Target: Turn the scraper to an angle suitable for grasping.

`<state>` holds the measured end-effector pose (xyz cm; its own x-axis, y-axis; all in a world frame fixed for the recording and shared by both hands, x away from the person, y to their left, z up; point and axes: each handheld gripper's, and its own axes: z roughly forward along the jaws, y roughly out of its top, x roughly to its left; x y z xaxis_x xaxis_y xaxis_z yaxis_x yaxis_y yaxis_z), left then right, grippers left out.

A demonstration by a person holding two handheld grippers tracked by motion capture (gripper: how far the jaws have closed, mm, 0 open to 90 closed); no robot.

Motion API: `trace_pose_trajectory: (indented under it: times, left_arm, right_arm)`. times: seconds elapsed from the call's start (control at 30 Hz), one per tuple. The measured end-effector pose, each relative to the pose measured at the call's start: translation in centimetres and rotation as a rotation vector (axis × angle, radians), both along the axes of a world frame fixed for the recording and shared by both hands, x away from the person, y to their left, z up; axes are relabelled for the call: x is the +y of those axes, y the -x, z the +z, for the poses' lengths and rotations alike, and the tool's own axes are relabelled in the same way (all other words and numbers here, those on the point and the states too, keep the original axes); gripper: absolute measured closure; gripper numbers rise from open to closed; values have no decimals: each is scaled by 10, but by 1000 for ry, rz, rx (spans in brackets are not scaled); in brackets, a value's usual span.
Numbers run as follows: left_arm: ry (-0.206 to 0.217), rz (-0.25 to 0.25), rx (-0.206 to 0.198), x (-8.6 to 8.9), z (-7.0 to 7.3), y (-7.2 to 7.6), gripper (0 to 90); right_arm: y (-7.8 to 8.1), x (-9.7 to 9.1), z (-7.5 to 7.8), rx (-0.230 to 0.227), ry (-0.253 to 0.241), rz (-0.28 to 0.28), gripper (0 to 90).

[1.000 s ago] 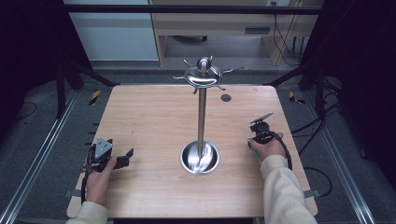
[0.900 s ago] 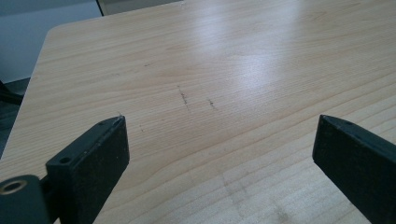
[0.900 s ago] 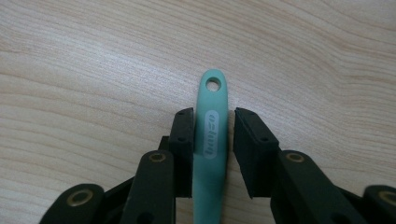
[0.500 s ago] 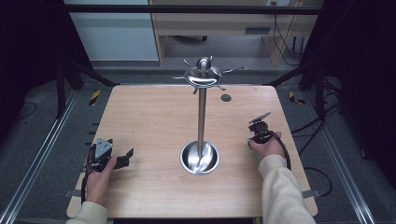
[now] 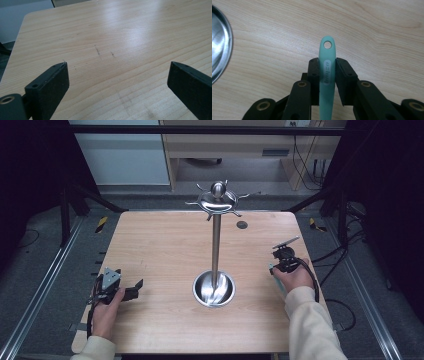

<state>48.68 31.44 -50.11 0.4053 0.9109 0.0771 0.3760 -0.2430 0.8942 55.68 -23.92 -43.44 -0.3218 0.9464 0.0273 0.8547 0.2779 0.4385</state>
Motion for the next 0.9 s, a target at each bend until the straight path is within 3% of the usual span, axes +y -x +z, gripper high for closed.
trace_pose_trajectory:
  times: [0.23, 0.47, 0.9]
  left_arm:
    - [0, -1, 3, 0, 0, 0, 36]
    - [-2, 0, 5, 0, 0, 0, 36]
    - [13, 8, -4, 2, 0, 1, 36]
  right_arm:
    - [12, -15, 24, -48, -27, -12, 746]
    - [23, -26, 50, -130, -52, -4, 745]
    - [36, -16, 85, -243, -77, 61, 744]
